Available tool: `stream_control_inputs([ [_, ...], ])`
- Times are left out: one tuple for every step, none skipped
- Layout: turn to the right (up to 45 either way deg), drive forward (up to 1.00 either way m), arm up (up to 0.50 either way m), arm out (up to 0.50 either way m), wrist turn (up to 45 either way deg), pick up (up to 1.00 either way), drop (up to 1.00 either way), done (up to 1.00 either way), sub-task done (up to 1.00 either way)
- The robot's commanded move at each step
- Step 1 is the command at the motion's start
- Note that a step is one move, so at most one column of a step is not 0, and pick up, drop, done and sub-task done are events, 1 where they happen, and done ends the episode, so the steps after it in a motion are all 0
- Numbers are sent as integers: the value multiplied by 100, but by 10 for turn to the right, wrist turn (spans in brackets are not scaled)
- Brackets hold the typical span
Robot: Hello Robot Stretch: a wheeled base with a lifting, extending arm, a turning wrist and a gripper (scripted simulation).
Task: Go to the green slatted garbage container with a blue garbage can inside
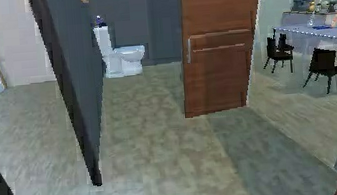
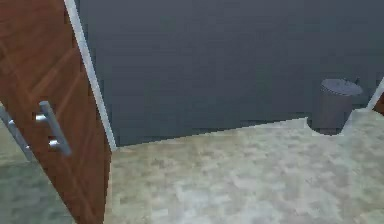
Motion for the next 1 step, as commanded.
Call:
stream_control_inputs([
  [450, 0, 0, 0, 0, 0, 0, 0, 0],
])
